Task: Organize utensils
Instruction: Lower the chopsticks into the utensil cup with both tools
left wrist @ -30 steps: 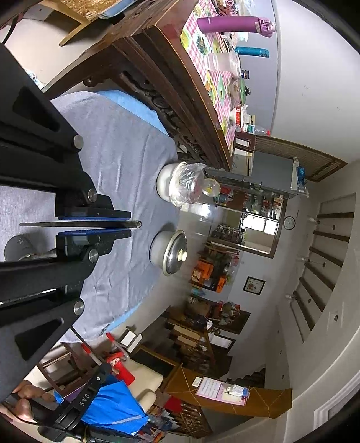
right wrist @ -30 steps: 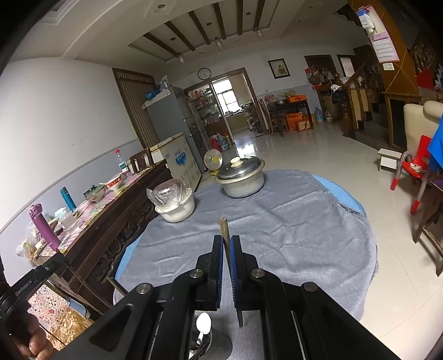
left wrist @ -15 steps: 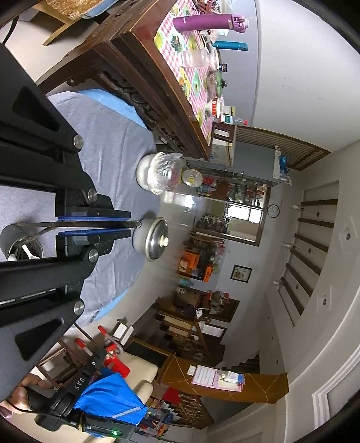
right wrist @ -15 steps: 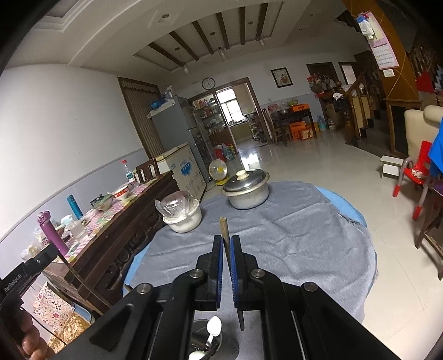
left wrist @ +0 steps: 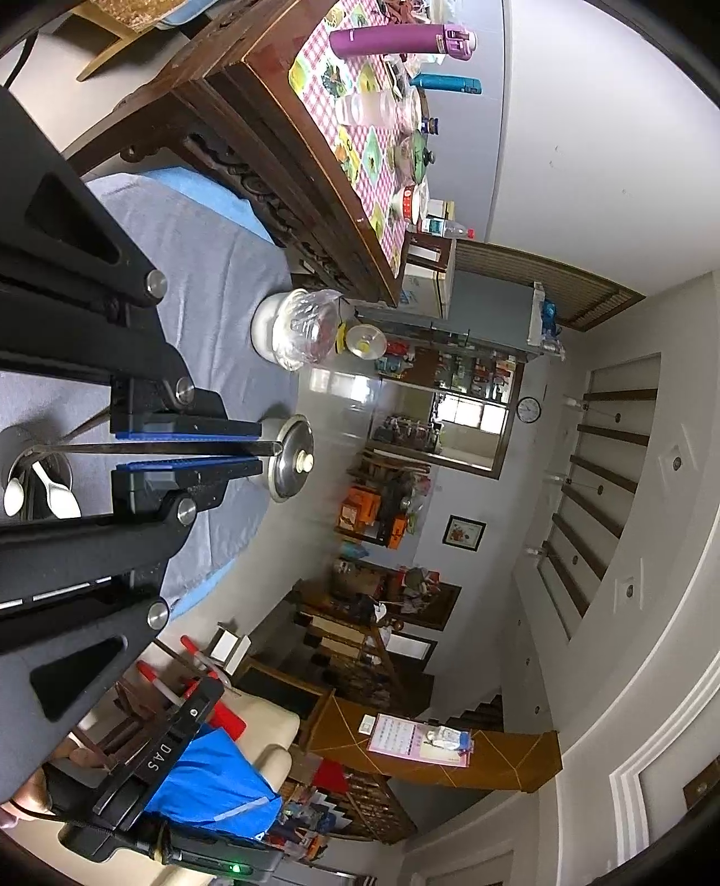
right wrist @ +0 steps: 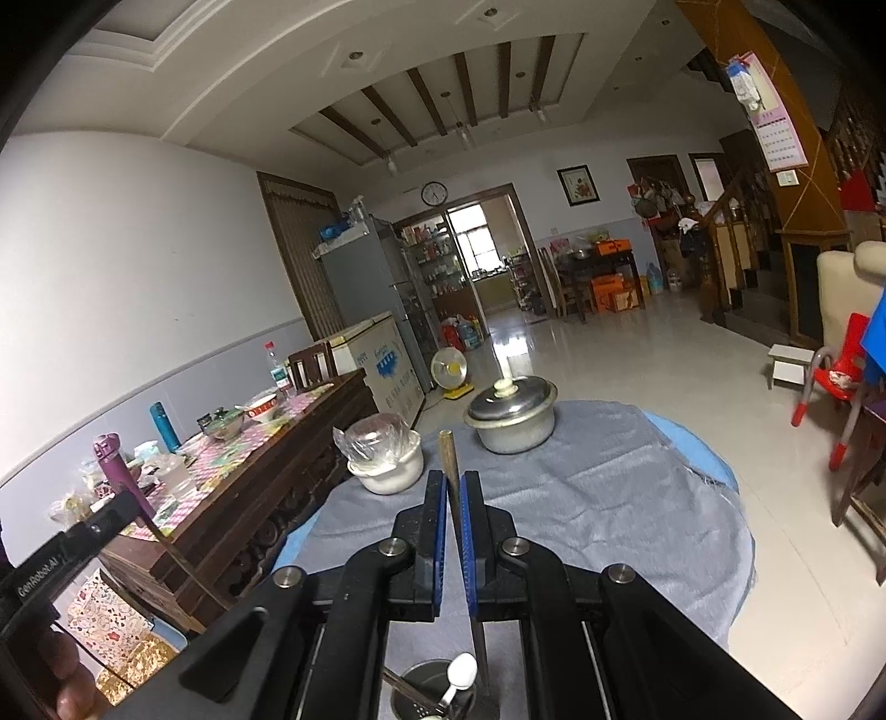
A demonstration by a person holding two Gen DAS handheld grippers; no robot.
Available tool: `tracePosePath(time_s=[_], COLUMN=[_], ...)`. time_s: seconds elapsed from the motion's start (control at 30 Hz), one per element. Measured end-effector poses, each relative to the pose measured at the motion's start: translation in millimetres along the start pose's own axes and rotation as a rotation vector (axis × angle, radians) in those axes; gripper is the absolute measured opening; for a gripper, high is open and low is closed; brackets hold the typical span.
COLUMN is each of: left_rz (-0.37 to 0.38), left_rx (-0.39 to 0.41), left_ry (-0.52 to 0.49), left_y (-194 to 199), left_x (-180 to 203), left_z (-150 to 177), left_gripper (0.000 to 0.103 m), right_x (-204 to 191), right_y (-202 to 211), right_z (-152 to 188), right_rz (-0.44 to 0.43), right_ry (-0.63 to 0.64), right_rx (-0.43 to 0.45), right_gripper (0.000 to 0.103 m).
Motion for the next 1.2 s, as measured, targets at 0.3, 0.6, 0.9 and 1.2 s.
tracePosePath(time_s=[0.3,0.6,0.9,1.2], left_rz=[0.014,0.013,0.012,0.011], left_rx=[0.01,0.007,-0.016,-0.031], left_ry=[-0.001,-0.016,-0.023,-0.029], left_y=[-0.4,-4.1,-15.4,-22.6], left_x=[9.3,15.2,14.4,15.5], left_z=[-3.3,-0.5,7.6,12.6], left_gripper=[0.005,0.005,0.005,0.005], right_x=[-23.0,-39.8,-36.1,-36.0], right_y=[8.4,6.1,-0.5,-5.2], right_z=[-10.1,-2.5,5.1,10.7], right_rz=[-0.034,-0.055,-0.057,-0.056], right_ry=[0.037,0.075,0.077,0.083], right_rx=[0.019,0.003,-0.017,-0.036], right_gripper=[0.006,0.006,0.006,0.006])
Point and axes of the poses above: each gripper's, at about its wrist camera, not at the fingertips, and y roughly against the way its jaws point, x to its right, z to its underside, the point moved 6 cm from there along -y, roughly the way its jaws point, and after that the axes turned 1 degree about -y, right-handed, at the moved point
